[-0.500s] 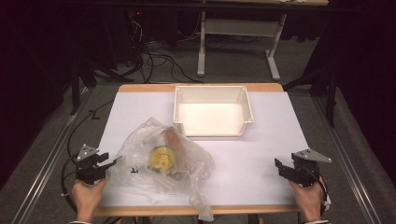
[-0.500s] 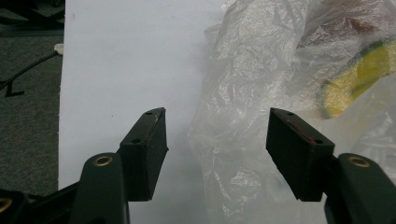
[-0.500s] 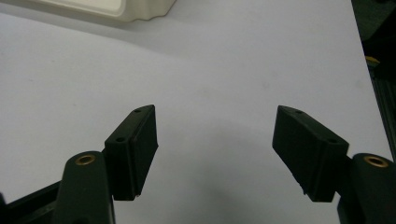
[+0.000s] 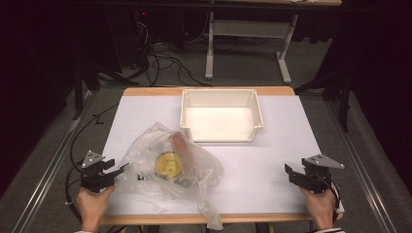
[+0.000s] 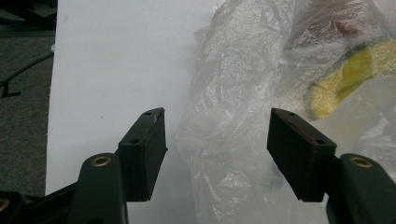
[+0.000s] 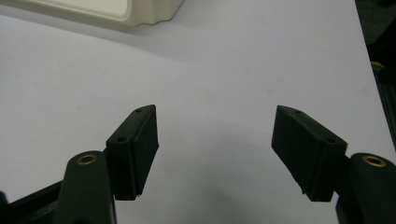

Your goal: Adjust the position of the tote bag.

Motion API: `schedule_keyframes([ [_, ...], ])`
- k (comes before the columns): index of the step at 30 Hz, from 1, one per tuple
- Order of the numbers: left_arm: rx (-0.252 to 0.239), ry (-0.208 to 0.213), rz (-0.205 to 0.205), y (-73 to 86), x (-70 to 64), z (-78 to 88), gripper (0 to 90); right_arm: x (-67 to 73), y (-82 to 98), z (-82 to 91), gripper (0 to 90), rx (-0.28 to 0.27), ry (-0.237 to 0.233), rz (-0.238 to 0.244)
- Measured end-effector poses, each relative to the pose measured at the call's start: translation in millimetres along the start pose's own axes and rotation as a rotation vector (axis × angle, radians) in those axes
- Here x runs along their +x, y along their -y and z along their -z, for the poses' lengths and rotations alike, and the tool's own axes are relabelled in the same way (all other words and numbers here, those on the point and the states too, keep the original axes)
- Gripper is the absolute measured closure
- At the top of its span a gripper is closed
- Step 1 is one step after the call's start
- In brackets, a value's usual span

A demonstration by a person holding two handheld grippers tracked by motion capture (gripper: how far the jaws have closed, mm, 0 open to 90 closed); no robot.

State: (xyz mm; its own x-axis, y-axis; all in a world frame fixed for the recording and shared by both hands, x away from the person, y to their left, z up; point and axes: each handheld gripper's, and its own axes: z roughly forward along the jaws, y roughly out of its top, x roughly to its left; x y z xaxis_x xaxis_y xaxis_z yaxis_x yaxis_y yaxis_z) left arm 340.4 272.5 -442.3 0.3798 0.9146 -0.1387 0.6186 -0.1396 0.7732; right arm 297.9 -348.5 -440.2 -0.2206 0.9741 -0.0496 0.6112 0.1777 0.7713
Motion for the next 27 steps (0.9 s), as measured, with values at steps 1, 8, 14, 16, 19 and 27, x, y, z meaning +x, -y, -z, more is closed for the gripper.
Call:
schedule_keyframes([
  [1, 0.003, 0.002, -0.005, -0.6, 0.0, -0.2, 37.9, -0.5, 0.1, 0.1, 33.7, -0.002, -0.001, -0.001],
  [8, 0.006, 0.006, -0.002, -3.9, 0.2, -1.5, 37.9, -1.0, 2.4, 0.6, 38.7, -0.011, -0.043, -0.013],
  [14, -0.006, 0.011, -0.006, -5.5, -0.5, 1.4, 37.9, 0.7, 1.4, 4.7, 37.2, -0.017, -0.044, 0.009],
  [16, -0.005, 0.013, -0.006, -5.5, -0.6, 1.4, 37.9, 1.0, 0.8, 5.2, 36.8, -0.022, -0.043, 0.005],
  [19, 0.010, 0.019, -0.014, -7.4, -0.6, 0.6, 37.9, 3.2, 0.1, 6.1, 36.2, -0.021, -0.042, 0.001],
  [27, -0.014, 0.028, -0.031, -14.7, -7.4, 6.5, 37.5, 8.5, -2.1, 7.3, 36.2, -0.018, -0.054, 0.019],
])
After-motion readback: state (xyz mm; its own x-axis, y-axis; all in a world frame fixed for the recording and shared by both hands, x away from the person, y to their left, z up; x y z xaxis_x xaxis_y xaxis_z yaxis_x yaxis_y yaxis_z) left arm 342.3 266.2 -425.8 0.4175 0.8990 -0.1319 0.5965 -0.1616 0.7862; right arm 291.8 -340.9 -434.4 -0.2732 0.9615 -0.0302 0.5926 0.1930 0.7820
